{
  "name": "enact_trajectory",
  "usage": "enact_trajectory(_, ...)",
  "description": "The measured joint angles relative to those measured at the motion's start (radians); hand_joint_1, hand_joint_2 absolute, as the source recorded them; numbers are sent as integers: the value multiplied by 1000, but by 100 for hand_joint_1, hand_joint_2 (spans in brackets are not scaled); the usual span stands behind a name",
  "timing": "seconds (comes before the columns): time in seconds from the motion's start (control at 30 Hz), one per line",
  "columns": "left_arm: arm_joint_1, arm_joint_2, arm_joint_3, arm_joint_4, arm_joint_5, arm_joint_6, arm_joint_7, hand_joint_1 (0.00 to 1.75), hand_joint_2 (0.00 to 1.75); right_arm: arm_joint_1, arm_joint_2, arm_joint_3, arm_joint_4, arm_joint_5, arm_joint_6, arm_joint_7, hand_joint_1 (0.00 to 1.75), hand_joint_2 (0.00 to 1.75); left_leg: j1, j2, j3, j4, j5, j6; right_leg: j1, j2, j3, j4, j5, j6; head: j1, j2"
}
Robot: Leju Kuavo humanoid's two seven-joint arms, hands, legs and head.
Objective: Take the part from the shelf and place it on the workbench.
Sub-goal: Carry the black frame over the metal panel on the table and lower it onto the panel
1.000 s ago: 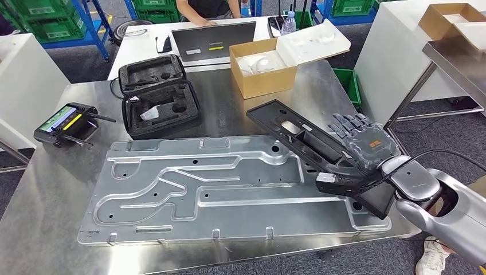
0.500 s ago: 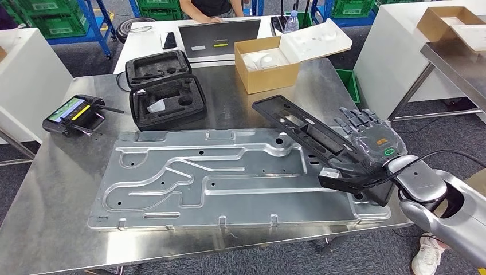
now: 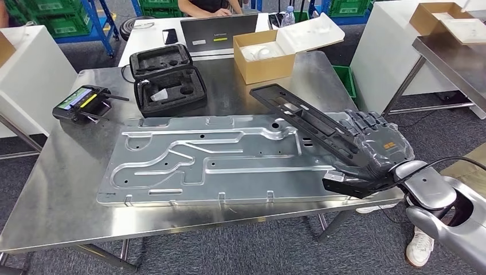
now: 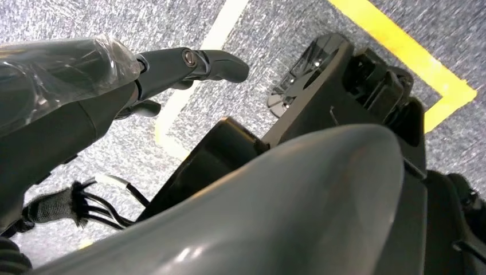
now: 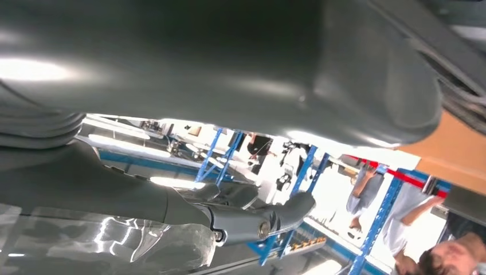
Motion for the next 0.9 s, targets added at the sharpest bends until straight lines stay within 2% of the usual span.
enact_trajectory(0.03,0,0,0,0,0,0,-1,0,0,5,-1,-3,-3,0,-2,1,0,0,1,-1,-1,1,4,-5,-1,-1,-4,0,4,-8,0,0)
enact_trajectory(0.07,1,0,0,0,1,0,-1,0,0,10,-1,-7,-7,-1,-4,2,0,0,3,-1,-7,9,-5,-11,-2,-3,-11,0,11,-16,-1,0)
enact_trajectory(0.1,2,0,0,0,2,0,-1,0,0,16,-1,-12,-11,-1,-7,4,0,0,5,-1,-18,33,-32,-17,-2,-5,-20,0,21,-24,-1,0)
enact_trajectory(0.13,3,1,0,0,3,0,-2,0,0,22,-2,-17,-16,-2,-11,6,0,0,8,-1,-34,79,-78,-23,-3,-7,-33,-1,32,-31,-1,0)
enact_trajectory(0.2,4,0,0,0,4,0,-2,0,0,36,-3,-30,-25,-3,-17,10,0,0,12,-1,-73,217,-186,-33,-1,-7,-63,0,55,-36,-2,0)
enact_trajectory(0.23,3,0,0,0,4,0,-2,0,0,45,-4,-37,-29,-3,-20,12,0,0,13,-1,-85,281,-217,-34,1,-7,-79,1,67,-37,-2,0)
enact_trajectory(0.27,3,0,0,0,5,0,-2,0,0,55,-4,-42,-32,-4,-22,14,0,0,14,-1,-88,323,-228,-34,2,-6,-93,1,76,-37,-2,0)
enact_trajectory(0.3,4,0,0,0,5,0,-2,0,0,66,-5,-48,-36,-4,-25,15,0,0,13,-1,-72,329,-216,-31,5,-7,-108,1,87,-37,-2,0)
enact_trajectory(0.33,4,0,0,0,6,0,-3,0,0,78,-5,-53,-40,-5,-27,17,0,0,12,-1,-38,297,-190,-26,8,-7,-122,2,98,-37,-2,0)
enact_trajectory(0.37,3,0,0,0,6,0,-3,0,0,87,-6,-60,-43,-5,-29,18,0,0,9,-1,12,234,-164,-17,11,-6,-135,2,109,-37,-2,0)
enact_trajectory(0.4,3,1,0,0,7,0,-4,0,0,97,-7,-68,-47,-6,-32,19,0,0,5,-1,77,149,-148,-5,14,-6,-148,2,119,-35,-1,0)
enact_trajectory(0.43,1,1,0,0,8,0,-5,0,0,105,-8,-78,-51,-7,-37,20,0,0,1,-2,133,65,-148,4,15,-7,-155,2,129,-33,-1,0)
enact_trajectory(0.47,0,2,0,0,10,0,-6,0,0,118,-9,-88,-53,-10,-43,21,0,0,-4,-2,171,5,-154,10,14,-7,-159,1,138,-29,0,0)
enact_trajectory(0.5,-1,2,0,0,13,0,-8,0,0,136,-10,-99,-54,-16,-53,22,0,0,-8,-3,191,-31,-160,14,12,-9,-161,-2,147,-23,-1,0)
enact_trajectory(0.57,2,1,1,0,18,1,-11,0,0,185,-10,-119,-54,-32,-83,21,0,0,-11,-5,184,-49,-144,18,8,-12,-163,-9,164,-11,-3,0)
enact_trajectory(0.6,4,0,1,0,20,1,-11,0,0,211,-9,-129,-51,-42,-105,18,0,0,-10,-4,176,-55,-130,23,7,-11,-170,-4,155,-7,-4,0)
enact_trajectory(0.63,6,0,1,0,22,2,-12,0,0,235,-7,-137,-45,-50,-127,13,0,0,-8,-4,165,-61,-116,27,7,-9,-181,15,128,-3,-5,0)
enact_trajectory(0.67,7,0,1,0,23,2,-13,0,0,260,-4,-146,-35,-57,-153,5,0,0,-6,-2,154,-64,-102,30,6,-6,-198,56,83,-1,-5,0)
enact_trajectory(0.73,11,-2,1,0,25,2,-14,0,0,307,5,-160,-13,-65,-194,-10,0,0,-6,-1,125,-63,-78,33,4,-5,-236,192,-16,6,-5,0)
enact_trajectory(0.77,14,-3,1,0,26,3,-14,0,0,329,10,-165,-3,-69,-206,-14,0,0,-6,0,111,-62,-67,32,3,-5,-247,259,-40,10,-5,0)
enact_trajectory(0.8,16,-4,1,0,28,3,-14,0,0,345,16,-169,6,-78,-213,-17,0,0,-6,2,96,-61,-56,31,1,-5,-245,298,-39,12,-5,0)
enact_trajectory(0.83,18,-4,1,0,29,3,-14,0,0,359,21,-173,15,-90,-218,-18,0,0,-5,4,82,-60,-46,29,-1,-5,-228,306,-21,15,-5,0)
enact_trajectory(0.87,19,-4,1,0,32,4,-14,0,0,373,29,-179,28,-111,-231,-23,0,0,-3,5,69,-57,-37,25,-3,-5,-187,266,9,19,-5,0)
enact_trajectory(0.9,19,-4,1,0,34,5,-14,0,0,388,39,-186,44,-136,-252,-32,0,0,-2,6,57,-51,-30,21,-7,-6,-129,195,29,24,-5,0)
